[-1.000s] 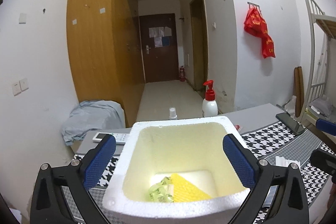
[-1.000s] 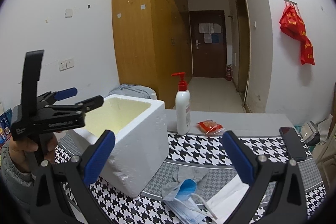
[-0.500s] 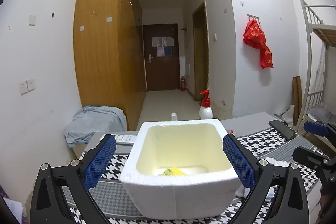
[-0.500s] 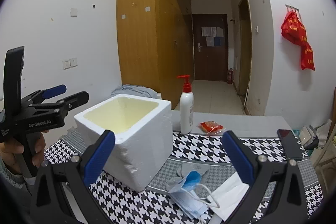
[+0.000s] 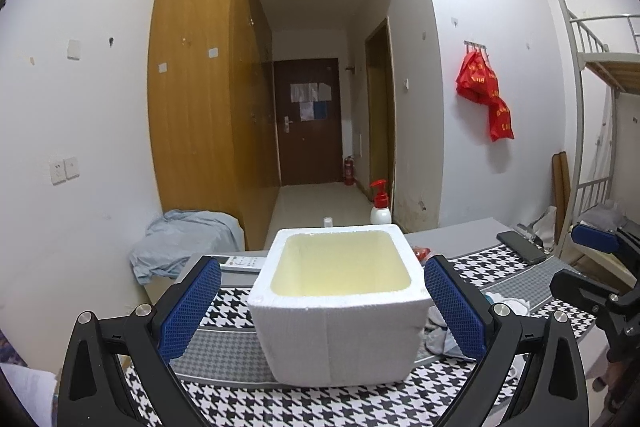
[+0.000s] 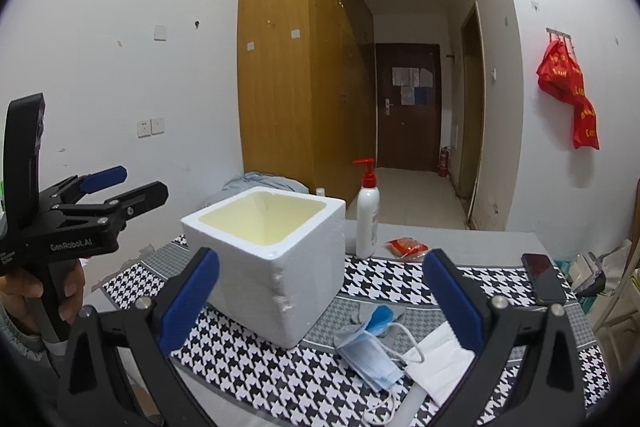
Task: Organize soft objects
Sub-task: 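Withdraw the left tool from the box toward the blue face mask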
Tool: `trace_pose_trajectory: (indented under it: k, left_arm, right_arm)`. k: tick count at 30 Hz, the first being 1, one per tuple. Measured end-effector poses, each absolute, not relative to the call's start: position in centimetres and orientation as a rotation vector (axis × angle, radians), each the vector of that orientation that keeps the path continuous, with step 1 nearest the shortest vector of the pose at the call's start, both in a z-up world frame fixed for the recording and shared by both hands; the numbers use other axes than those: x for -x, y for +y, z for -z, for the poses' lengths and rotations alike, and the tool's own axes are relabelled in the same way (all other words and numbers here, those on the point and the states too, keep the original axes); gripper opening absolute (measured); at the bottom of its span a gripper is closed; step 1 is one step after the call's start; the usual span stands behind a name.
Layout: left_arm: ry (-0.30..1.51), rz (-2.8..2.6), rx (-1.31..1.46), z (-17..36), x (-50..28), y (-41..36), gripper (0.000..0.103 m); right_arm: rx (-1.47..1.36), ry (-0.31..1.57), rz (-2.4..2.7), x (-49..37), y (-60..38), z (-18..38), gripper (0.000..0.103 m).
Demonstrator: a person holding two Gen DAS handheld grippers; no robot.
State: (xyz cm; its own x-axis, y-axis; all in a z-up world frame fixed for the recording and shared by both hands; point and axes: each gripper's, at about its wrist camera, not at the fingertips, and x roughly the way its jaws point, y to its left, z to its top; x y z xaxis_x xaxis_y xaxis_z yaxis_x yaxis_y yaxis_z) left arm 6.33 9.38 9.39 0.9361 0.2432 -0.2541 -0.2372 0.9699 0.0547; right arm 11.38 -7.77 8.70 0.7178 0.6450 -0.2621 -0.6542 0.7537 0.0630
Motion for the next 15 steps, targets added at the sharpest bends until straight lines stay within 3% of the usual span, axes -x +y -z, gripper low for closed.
trace_pose_trajectory:
  k: [15]
  left_arm:
    - [0.233,-0.214,-0.027,-9.4,-2.2,6.9,0.102]
  right_arm:
    - [0.02,0.237,-0.699,-7.4,-10.4,-8.5,0.103]
